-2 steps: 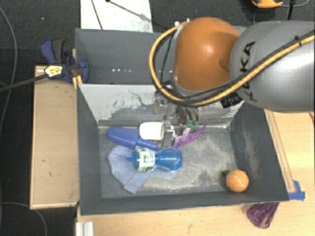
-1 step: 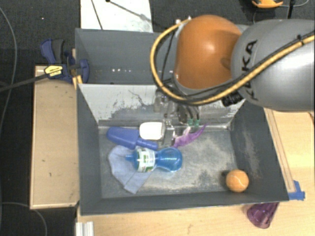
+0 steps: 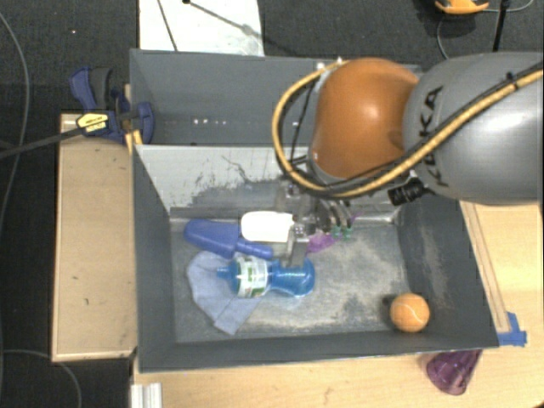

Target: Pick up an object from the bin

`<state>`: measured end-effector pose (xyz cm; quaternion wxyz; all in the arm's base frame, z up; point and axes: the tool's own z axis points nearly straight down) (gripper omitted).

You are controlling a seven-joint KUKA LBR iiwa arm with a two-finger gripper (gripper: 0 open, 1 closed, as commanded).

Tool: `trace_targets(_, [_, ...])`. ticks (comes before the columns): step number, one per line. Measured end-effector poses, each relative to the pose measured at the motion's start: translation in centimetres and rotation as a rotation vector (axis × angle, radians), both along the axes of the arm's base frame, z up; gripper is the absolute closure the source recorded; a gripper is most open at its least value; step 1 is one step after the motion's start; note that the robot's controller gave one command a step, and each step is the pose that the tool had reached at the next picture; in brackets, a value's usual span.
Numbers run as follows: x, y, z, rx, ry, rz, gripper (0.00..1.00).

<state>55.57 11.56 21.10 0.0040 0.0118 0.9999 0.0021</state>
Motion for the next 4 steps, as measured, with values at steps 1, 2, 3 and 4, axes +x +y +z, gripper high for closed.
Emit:
trace_targets(1, [-1.3, -1.2, -2.8, -0.004, 0.007, 0.017, 0.0])
trace_targets(2, [-2.8, -1.4, -5.5, -0.001, -0.005, 0.105, 0.0])
trace_targets(3, [-1.2, -4.6, -7.7, -0.002, 0.003, 0.166, 0.0])
trace_targets(4, [-1.7, -4.2, -10.0, -0.006, -0.004, 0.182, 0.0])
